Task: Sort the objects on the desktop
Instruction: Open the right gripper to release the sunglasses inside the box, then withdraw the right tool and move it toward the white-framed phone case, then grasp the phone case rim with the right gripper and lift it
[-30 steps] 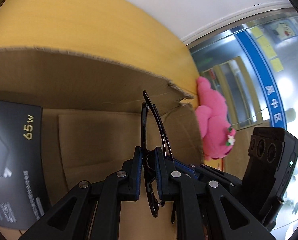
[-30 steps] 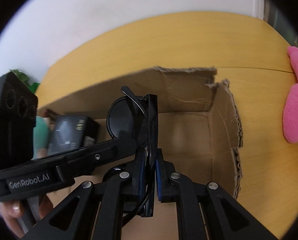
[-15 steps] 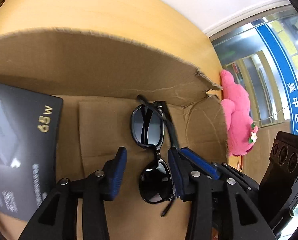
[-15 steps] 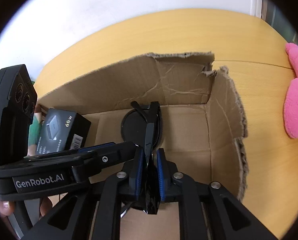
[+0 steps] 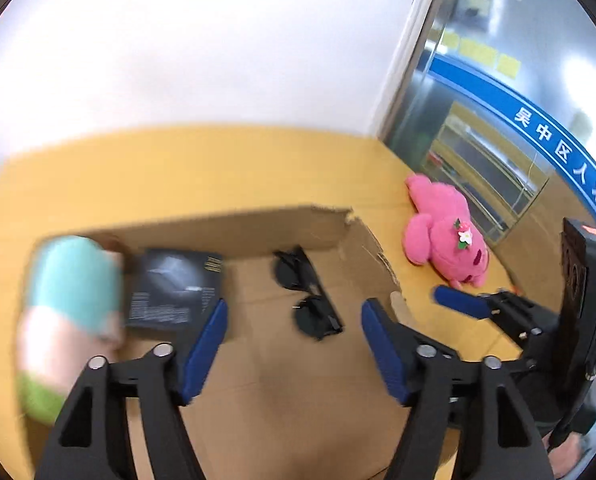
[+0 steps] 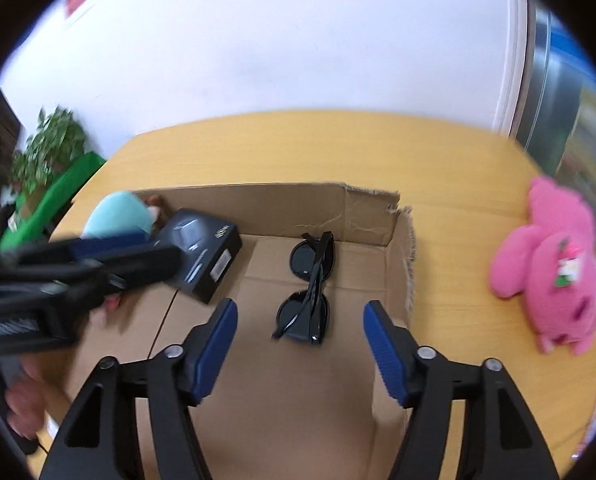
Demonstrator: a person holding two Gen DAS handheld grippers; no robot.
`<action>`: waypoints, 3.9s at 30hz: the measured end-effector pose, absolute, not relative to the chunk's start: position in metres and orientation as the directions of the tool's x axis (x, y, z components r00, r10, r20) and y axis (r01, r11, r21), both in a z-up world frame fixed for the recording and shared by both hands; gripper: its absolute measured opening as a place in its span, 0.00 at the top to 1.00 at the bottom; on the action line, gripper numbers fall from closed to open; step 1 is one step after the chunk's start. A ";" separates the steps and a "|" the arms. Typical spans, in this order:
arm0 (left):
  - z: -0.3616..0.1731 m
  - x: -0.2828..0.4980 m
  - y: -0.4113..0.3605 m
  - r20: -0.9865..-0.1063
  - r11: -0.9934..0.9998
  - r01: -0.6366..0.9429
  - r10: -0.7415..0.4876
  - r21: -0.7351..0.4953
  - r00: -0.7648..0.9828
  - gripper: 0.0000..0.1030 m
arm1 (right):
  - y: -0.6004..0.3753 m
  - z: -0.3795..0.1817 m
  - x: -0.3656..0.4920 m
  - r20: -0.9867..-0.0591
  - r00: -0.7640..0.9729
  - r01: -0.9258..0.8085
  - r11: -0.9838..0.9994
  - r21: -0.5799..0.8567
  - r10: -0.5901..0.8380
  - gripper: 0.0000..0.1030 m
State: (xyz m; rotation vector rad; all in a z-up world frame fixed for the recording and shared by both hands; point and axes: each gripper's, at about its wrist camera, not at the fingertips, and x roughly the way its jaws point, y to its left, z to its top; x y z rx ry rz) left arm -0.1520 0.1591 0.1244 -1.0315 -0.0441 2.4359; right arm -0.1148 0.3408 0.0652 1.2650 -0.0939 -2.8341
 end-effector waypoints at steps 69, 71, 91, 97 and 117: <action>0.000 0.109 -0.024 -0.753 -0.977 -0.076 0.203 -0.200 -0.627 0.09 | 0.209 -0.042 0.030 -0.803 -0.532 0.208 -0.961 0.184 -0.269 0.26; -0.007 0.108 -0.024 -0.762 -0.976 -0.066 0.204 -0.208 -0.615 0.09 | 0.206 -0.045 0.027 -0.810 -0.522 0.217 -0.960 0.175 -0.266 0.43; -0.039 0.096 0.020 -0.823 -0.966 -0.158 0.257 -0.205 -0.507 0.10 | 0.232 -0.055 0.099 -0.826 -0.509 0.106 -0.970 0.217 -0.240 0.92; -0.050 0.103 0.040 -0.849 -0.972 -0.200 0.207 -0.123 -0.486 0.23 | 0.242 -0.055 0.127 -0.811 -0.529 0.047 -0.962 0.268 -0.252 0.93; -0.047 0.109 0.042 -0.841 -0.959 -0.254 0.241 -0.129 -0.484 0.77 | 0.224 -0.053 0.140 -0.812 -0.515 0.080 -0.959 0.272 -0.273 0.92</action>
